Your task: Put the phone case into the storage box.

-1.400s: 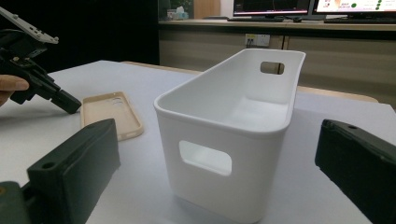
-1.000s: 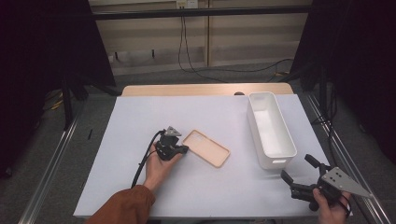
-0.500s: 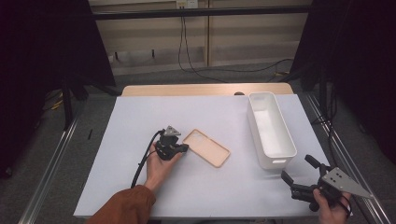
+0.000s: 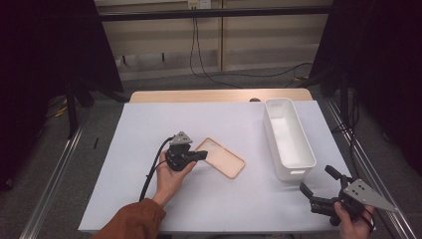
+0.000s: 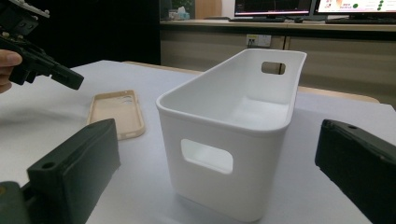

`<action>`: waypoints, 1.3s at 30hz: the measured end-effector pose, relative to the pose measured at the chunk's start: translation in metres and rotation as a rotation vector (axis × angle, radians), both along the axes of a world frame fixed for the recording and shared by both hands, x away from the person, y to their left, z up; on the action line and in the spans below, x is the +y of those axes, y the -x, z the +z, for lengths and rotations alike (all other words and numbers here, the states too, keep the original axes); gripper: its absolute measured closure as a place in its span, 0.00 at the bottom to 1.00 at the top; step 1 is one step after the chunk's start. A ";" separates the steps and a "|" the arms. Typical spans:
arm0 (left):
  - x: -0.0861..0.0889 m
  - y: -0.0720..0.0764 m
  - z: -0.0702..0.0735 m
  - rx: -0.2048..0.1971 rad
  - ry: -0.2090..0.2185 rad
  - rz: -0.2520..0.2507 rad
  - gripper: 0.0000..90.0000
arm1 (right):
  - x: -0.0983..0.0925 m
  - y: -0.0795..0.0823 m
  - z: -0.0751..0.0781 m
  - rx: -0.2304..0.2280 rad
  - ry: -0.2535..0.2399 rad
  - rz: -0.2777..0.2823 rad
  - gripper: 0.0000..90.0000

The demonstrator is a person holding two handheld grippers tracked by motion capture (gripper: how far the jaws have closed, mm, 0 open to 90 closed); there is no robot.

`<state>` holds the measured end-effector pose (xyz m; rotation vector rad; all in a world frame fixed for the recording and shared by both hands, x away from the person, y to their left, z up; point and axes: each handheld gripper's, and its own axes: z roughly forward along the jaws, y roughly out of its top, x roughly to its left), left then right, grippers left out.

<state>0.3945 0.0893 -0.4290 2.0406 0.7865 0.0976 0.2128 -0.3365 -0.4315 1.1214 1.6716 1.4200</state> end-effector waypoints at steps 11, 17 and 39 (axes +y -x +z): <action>-0.031 -0.008 0.004 0.010 0.005 -0.052 1.00 | 0.000 0.000 0.000 0.001 0.002 0.000 0.00; -0.059 -0.017 -0.004 0.053 0.014 -0.074 1.00 | 0.000 0.000 0.000 -0.001 0.000 0.000 0.00; -0.127 -0.028 -0.011 0.104 -0.071 -0.125 1.00 | -0.001 0.000 0.000 0.000 0.001 0.009 0.00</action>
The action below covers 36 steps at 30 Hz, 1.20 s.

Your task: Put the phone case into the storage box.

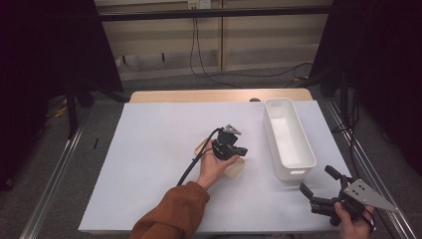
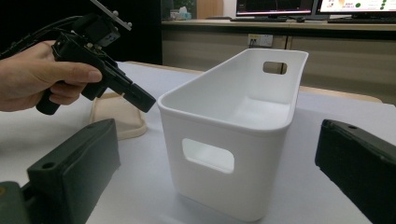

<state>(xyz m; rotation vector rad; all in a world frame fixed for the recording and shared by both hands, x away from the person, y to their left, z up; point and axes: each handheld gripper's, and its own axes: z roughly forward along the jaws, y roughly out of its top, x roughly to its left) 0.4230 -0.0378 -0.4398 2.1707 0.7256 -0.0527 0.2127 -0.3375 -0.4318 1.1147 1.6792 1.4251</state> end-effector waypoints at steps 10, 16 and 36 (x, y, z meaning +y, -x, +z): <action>-0.009 0.001 -0.014 0.022 -0.042 -0.001 1.00 | 0.000 0.000 0.000 0.001 -0.002 -0.002 0.00; -0.009 0.005 -0.015 0.007 -0.067 -0.013 1.00 | 0.000 0.000 0.000 -0.001 -0.002 -0.001 0.00; 0.011 0.022 -0.011 0.019 -0.089 -0.048 1.00 | 0.000 0.000 0.000 0.000 -0.001 -0.001 0.00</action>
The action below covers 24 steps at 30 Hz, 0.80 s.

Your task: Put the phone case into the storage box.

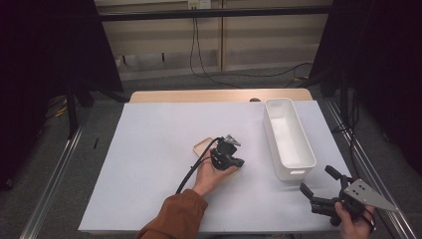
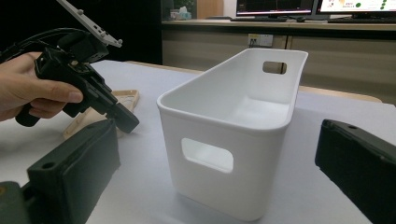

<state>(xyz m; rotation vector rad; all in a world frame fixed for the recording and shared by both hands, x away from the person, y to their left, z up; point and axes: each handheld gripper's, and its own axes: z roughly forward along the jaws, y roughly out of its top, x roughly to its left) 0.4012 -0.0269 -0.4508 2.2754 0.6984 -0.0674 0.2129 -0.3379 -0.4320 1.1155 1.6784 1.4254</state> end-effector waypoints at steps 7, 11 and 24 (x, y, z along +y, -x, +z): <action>0.008 0.004 0.003 -0.002 -0.020 -0.011 1.00 | 0.000 0.000 0.000 0.003 -0.002 -0.002 0.00; 0.015 0.009 0.003 0.000 -0.017 -0.017 1.00 | 0.000 0.000 0.000 0.003 -0.002 -0.002 0.00; 0.030 0.022 0.004 0.002 -0.017 -0.023 1.00 | 0.000 0.000 0.000 0.002 0.001 -0.002 0.00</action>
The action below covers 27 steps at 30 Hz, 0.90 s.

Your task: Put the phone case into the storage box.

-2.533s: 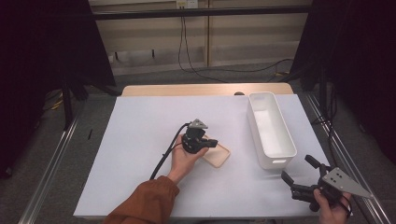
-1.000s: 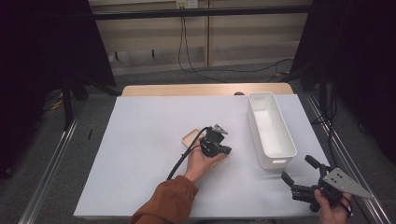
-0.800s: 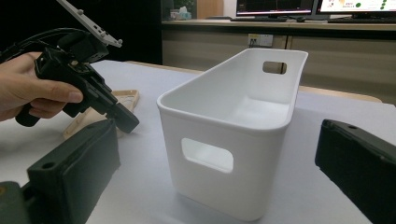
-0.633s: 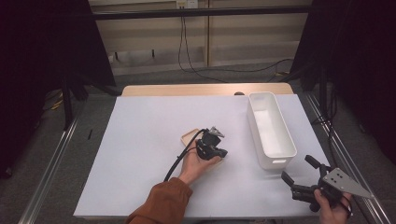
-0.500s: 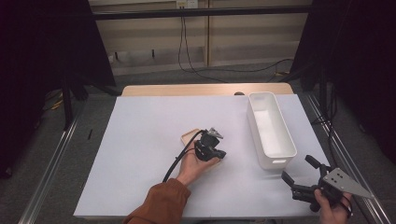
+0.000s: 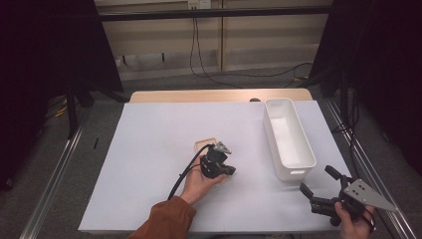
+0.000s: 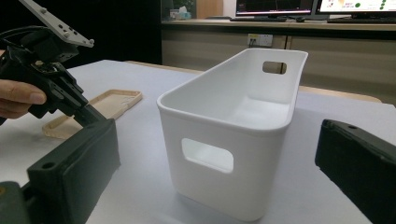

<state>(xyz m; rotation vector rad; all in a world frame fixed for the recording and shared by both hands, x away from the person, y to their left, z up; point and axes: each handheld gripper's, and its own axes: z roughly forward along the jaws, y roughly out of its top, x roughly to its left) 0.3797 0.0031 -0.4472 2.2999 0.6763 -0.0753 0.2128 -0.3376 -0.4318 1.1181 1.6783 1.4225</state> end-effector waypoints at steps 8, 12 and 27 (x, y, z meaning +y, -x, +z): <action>0.013 0.008 -0.001 -0.016 0.012 0.013 1.00 | 0.000 0.000 0.000 -0.001 -0.001 -0.001 0.00; 0.020 0.010 0.000 -0.007 0.005 0.016 1.00 | 0.000 0.000 0.000 -0.001 0.002 0.002 0.00; 0.031 0.014 0.002 -0.005 -0.019 0.017 1.00 | 0.001 0.000 0.000 0.000 0.000 0.002 0.00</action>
